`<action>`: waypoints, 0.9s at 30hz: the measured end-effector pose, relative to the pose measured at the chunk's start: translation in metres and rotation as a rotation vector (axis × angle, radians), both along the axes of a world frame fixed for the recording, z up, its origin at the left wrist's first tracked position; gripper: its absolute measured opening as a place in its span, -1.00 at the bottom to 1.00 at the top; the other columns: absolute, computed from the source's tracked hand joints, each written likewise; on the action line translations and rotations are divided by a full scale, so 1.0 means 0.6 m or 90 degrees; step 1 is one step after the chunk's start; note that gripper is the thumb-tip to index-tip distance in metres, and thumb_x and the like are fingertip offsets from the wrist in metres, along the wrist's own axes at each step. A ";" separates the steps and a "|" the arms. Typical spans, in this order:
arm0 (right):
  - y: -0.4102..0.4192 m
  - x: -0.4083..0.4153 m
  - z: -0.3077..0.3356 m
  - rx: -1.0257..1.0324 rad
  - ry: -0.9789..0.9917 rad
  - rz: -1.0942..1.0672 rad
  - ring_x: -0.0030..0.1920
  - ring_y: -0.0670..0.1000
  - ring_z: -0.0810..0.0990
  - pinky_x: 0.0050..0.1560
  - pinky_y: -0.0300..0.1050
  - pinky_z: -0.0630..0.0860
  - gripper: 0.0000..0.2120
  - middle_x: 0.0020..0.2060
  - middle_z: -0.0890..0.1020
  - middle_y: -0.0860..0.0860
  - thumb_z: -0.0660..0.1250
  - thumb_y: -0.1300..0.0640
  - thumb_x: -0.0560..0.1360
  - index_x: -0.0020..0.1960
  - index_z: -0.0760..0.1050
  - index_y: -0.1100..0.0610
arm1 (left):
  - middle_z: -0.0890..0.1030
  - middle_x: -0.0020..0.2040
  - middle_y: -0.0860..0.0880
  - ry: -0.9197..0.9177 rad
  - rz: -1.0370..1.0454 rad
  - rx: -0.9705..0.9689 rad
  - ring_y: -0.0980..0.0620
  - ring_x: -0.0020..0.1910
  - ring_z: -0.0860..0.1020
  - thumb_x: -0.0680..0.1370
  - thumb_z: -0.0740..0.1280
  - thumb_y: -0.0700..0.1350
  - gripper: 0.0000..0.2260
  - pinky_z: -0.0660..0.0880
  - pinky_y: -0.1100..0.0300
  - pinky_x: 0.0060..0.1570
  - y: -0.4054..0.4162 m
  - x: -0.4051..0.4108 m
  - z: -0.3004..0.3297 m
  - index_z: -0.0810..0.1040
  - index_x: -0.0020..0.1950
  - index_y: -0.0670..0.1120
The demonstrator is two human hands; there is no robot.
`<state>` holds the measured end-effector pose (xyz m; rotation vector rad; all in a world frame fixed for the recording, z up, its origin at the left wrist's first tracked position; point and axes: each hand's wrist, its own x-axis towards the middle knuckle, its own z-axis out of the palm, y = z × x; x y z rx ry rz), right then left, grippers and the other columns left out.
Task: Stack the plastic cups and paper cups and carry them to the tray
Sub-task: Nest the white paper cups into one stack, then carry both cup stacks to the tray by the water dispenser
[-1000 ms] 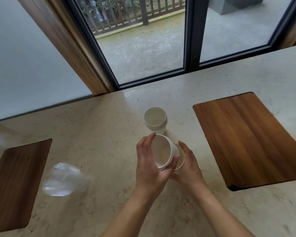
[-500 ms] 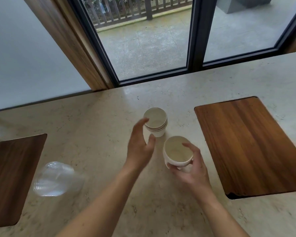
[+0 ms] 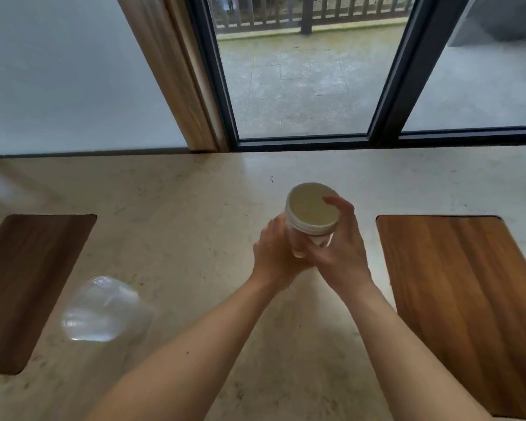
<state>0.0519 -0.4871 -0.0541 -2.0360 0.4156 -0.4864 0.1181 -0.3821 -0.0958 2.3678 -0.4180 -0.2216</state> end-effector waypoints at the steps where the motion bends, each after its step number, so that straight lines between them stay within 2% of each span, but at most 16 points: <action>1: 0.005 0.008 -0.015 -0.041 0.050 0.010 0.29 0.08 0.45 0.19 0.29 0.44 -0.28 0.34 0.43 0.00 0.50 -0.20 0.36 0.37 0.21 -0.11 | 0.60 0.17 0.17 0.051 0.007 -0.056 0.08 0.13 0.59 0.24 0.54 0.21 -0.30 0.58 0.03 0.05 0.008 -0.003 -0.002 0.41 0.32 0.16; 2: 0.008 0.012 -0.030 -0.057 0.084 0.015 0.30 0.10 0.44 0.18 0.30 0.42 -0.30 0.33 0.43 0.02 0.50 -0.21 0.36 0.36 0.21 -0.14 | 0.60 0.20 0.20 0.099 0.014 -0.106 0.12 0.15 0.58 0.25 0.56 0.16 -0.29 0.55 0.12 0.07 0.018 -0.006 -0.004 0.39 0.36 0.18; 4: 0.007 0.015 -0.050 0.001 0.072 0.034 0.29 0.08 0.43 0.14 0.26 0.48 -0.27 0.34 0.40 0.02 0.53 -0.18 0.34 0.36 0.19 -0.21 | 0.60 0.25 0.19 0.138 -0.003 -0.141 0.11 0.19 0.57 0.30 0.56 0.07 -0.26 0.48 0.26 0.05 0.042 -0.007 -0.003 0.35 0.42 0.17; 6: -0.001 0.013 -0.062 0.065 0.022 0.057 0.28 0.03 0.47 0.08 0.08 0.56 -0.19 0.36 0.39 -0.01 0.57 -0.14 0.33 0.39 0.15 -0.24 | 0.58 0.32 0.15 0.113 -0.025 -0.113 0.10 0.25 0.54 0.41 0.53 0.00 -0.36 0.46 0.26 0.10 0.074 -0.014 -0.002 0.38 0.44 0.11; 8: -0.003 0.009 -0.072 0.041 0.000 0.063 0.28 0.04 0.49 0.02 -0.06 0.55 -0.10 0.39 0.39 -0.05 0.60 -0.09 0.31 0.44 0.09 -0.20 | 0.56 0.34 0.15 0.098 0.009 -0.120 0.14 0.27 0.52 0.50 0.48 -0.04 -0.50 0.45 0.22 0.20 0.127 -0.037 -0.008 0.44 0.41 0.06; 10: 0.005 0.005 -0.081 0.041 0.011 0.042 0.28 0.04 0.49 0.04 0.02 0.55 0.02 0.40 0.37 -0.09 0.65 -0.03 0.27 0.49 0.04 -0.18 | 0.61 0.22 0.21 0.105 0.085 -0.160 0.22 0.18 0.57 0.52 0.46 -0.06 -0.65 0.50 0.22 0.17 0.199 -0.080 -0.023 0.52 0.28 0.10; 12: 0.030 0.001 -0.086 0.101 0.037 0.037 0.29 0.00 0.48 0.14 0.16 0.54 0.07 0.37 0.38 -0.13 0.68 -0.02 0.20 0.48 0.06 -0.23 | 0.68 0.03 0.18 0.104 0.196 -0.184 0.19 0.04 0.63 0.52 0.48 -0.13 -0.76 0.54 0.25 0.07 0.285 -0.136 -0.048 0.58 0.11 0.14; 15: 0.083 -0.007 -0.091 0.163 0.078 0.077 0.29 -0.11 0.46 0.21 0.18 0.51 -0.03 0.31 0.39 -0.19 0.67 -0.10 0.10 0.36 0.21 -0.35 | 0.69 -0.09 -0.08 0.116 0.417 -0.251 -0.15 -0.10 0.63 0.43 0.55 -0.25 -0.70 0.53 0.34 -0.12 0.403 -0.201 -0.086 0.56 0.00 0.06; 16: 0.104 -0.013 -0.093 0.167 0.093 0.090 0.28 -0.14 0.46 0.21 0.14 0.52 -0.06 0.29 0.40 -0.22 0.67 -0.13 0.09 0.32 0.23 -0.41 | 0.66 -0.05 -0.19 0.118 0.476 -0.257 -0.19 -0.13 0.60 0.37 0.59 -0.15 -0.67 0.53 0.27 -0.11 0.435 -0.211 -0.091 0.53 0.02 0.01; 18: 0.151 -0.027 -0.095 0.163 0.115 0.099 0.23 -0.18 0.50 0.11 0.00 0.54 -0.10 0.23 0.44 -0.32 0.66 -0.18 0.11 0.27 0.21 -0.48 | 0.61 0.06 -0.18 0.118 0.539 -0.205 -0.18 -0.04 0.59 0.28 0.60 0.07 -0.43 0.53 0.04 0.00 0.493 -0.208 -0.094 0.43 0.15 -0.04; 20: 0.189 -0.044 -0.094 0.167 0.128 0.082 0.15 -0.17 0.56 0.00 -0.12 0.52 -0.12 0.16 0.51 -0.36 0.64 -0.21 0.16 0.31 0.19 -0.44 | 0.55 0.19 0.01 0.105 0.547 -0.144 -0.06 0.10 0.57 0.31 0.62 0.09 -0.29 0.49 0.00 0.04 0.528 -0.180 -0.085 0.32 0.33 0.05; 23: 0.244 -0.063 -0.086 0.183 0.124 0.027 0.11 -0.07 0.61 0.01 -0.04 0.56 -0.15 0.16 0.57 -0.24 0.62 -0.19 0.21 0.34 0.21 -0.31 | 0.45 0.26 0.18 0.106 0.481 -0.149 0.08 0.11 0.49 0.27 0.64 0.14 -0.13 0.45 0.05 -0.03 0.552 -0.124 -0.067 0.18 0.42 0.22; 25: 0.275 -0.076 -0.076 0.171 0.132 0.001 0.10 -0.04 0.61 0.05 0.03 0.56 -0.15 0.15 0.58 -0.19 0.62 -0.18 0.19 0.34 0.22 -0.26 | 0.49 0.23 0.12 0.132 0.418 -0.168 0.03 0.08 0.52 0.26 0.66 0.08 -0.10 0.46 0.05 -0.07 0.548 -0.095 -0.069 0.21 0.44 0.16; 27: 0.299 -0.090 -0.067 0.165 0.130 -0.023 0.09 -0.04 0.62 0.05 0.01 0.56 -0.12 0.13 0.59 -0.17 0.62 -0.16 0.17 0.36 0.23 -0.20 | 0.58 0.21 -0.03 0.140 0.394 -0.213 -0.09 0.12 0.57 0.25 0.68 -0.07 -0.17 0.51 -0.01 -0.01 0.538 -0.073 -0.077 0.35 0.42 -0.01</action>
